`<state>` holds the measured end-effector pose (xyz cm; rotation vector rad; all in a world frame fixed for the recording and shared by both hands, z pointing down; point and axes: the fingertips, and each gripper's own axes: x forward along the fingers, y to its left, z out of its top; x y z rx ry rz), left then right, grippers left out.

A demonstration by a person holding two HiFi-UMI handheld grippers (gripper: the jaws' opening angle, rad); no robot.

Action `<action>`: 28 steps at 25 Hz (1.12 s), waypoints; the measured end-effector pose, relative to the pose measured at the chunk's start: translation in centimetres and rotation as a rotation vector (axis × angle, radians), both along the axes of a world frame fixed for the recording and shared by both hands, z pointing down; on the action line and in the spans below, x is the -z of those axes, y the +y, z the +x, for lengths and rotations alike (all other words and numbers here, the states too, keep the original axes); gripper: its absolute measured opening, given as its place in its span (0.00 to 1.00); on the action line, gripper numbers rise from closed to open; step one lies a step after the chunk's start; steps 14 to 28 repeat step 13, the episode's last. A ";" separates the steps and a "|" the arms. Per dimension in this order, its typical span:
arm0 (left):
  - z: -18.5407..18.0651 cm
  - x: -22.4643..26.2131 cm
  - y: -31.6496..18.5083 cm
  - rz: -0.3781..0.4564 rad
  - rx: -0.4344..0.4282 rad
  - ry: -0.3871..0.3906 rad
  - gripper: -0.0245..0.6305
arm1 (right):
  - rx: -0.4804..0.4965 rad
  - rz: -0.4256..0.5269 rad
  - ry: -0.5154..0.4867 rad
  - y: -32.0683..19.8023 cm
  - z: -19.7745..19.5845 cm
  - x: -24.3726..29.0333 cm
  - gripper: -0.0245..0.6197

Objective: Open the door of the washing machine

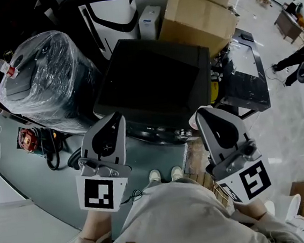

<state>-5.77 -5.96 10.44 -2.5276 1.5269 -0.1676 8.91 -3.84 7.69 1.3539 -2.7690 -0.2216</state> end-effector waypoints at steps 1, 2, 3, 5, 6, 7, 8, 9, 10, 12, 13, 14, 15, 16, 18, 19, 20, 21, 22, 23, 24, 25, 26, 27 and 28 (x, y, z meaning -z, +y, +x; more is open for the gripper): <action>0.0 0.0 -0.1 -0.003 0.007 -0.010 0.08 | 0.003 0.000 0.000 0.0 0.0 0.0 0.08; -0.1 -0.1 -0.3 -0.008 0.015 -0.016 0.08 | 0.007 0.001 -0.001 0.0 0.0 0.0 0.08; -0.1 -0.1 -0.4 -0.012 0.021 -0.016 0.08 | 0.012 -0.001 -0.003 0.0 -0.1 -0.1 0.08; -0.1 -0.1 -0.4 -0.019 0.023 -0.012 0.08 | 0.019 -0.005 -0.004 -0.1 -0.2 -0.2 0.08; -0.2 -0.1 -0.5 -0.020 0.022 -0.009 0.08 | 0.021 -0.008 -0.002 -0.2 -0.2 -0.4 0.08; -0.2 -0.1 -0.5 -0.022 0.022 -0.005 0.08 | 0.022 -0.010 0.001 -0.3 -0.2 -0.5 0.08; -0.2 -0.1 -0.4 -0.024 0.021 -0.002 0.08 | 0.023 -0.012 0.004 -0.3 -0.2 -0.6 0.08; -0.1 -0.2 -0.4 -0.027 0.021 -0.001 0.08 | 0.023 -0.015 0.007 -0.4 -0.2 -0.7 0.08; -0.1 -0.3 -0.4 -0.032 0.022 -0.004 0.08 | 0.023 -0.017 0.010 -0.4 -0.1 -0.8 0.08; 0.0 -0.6 -0.5 -0.044 0.027 -0.015 0.08 | 0.022 -0.021 0.013 -0.4 0.1 -0.9 0.08; 0.0 -0.8 -0.6 -0.051 0.031 -0.021 0.08 | 0.023 -0.023 0.014 -0.5 0.2 -1.0 0.08; 0.0 -0.8 -0.6 -0.051 0.031 -0.021 0.08 | 0.023 -0.023 0.014 -0.5 0.2 -1.0 0.08; 0.0 -0.8 -0.6 -0.051 0.031 -0.021 0.08 | 0.023 -0.023 0.014 -0.5 0.2 -1.0 0.08; 0.0 -0.8 -0.6 -0.051 0.031 -0.021 0.08 | 0.023 -0.023 0.014 -0.5 0.2 -1.0 0.08; 0.0 -0.8 -0.6 -0.051 0.031 -0.021 0.08 | 0.023 -0.023 0.014 -0.5 0.2 -1.0 0.08; 0.0 -0.8 -0.6 -0.051 0.031 -0.021 0.08 | 0.023 -0.023 0.014 -0.5 0.2 -1.0 0.08; 0.0 -0.8 -0.6 -0.051 0.031 -0.021 0.08 | 0.023 -0.023 0.014 -0.5 0.2 -1.0 0.08; 0.0 -0.8 -0.6 -0.051 0.031 -0.021 0.08 | 0.023 -0.023 0.014 -0.5 0.2 -1.0 0.08; 0.0 -0.8 -0.6 -0.051 0.031 -0.021 0.08 | 0.023 -0.023 0.014 -0.5 0.2 -1.0 0.08; 0.0 -0.8 -0.6 -0.051 0.031 -0.021 0.08 | 0.023 -0.023 0.014 -0.5 0.2 -1.0 0.08; 0.0 -0.8 -0.6 -0.051 0.031 -0.021 0.08 | 0.023 -0.023 0.014 -0.5 0.2 -1.0 0.08; 0.0 -0.8 -0.6 -0.051 0.031 -0.021 0.08 | 0.023 -0.023 0.014 -0.5 0.2 -1.0 0.08; 0.0 -0.8 -0.6 -0.051 0.031 -0.021 0.08 | 0.023 -0.023 0.014 -0.5 0.2 -1.0 0.08; 0.0 -0.8 -0.6 -0.051 0.031 -0.021 0.08 | 0.023 -0.023 0.014 -0.5 0.2 -1.0 0.08; 0.0 -0.8 -0.6 -0.051 0.031 -0.021 0.08 | 0.023 -0.023 0.014 -0.5 0.2 -1.0 0.08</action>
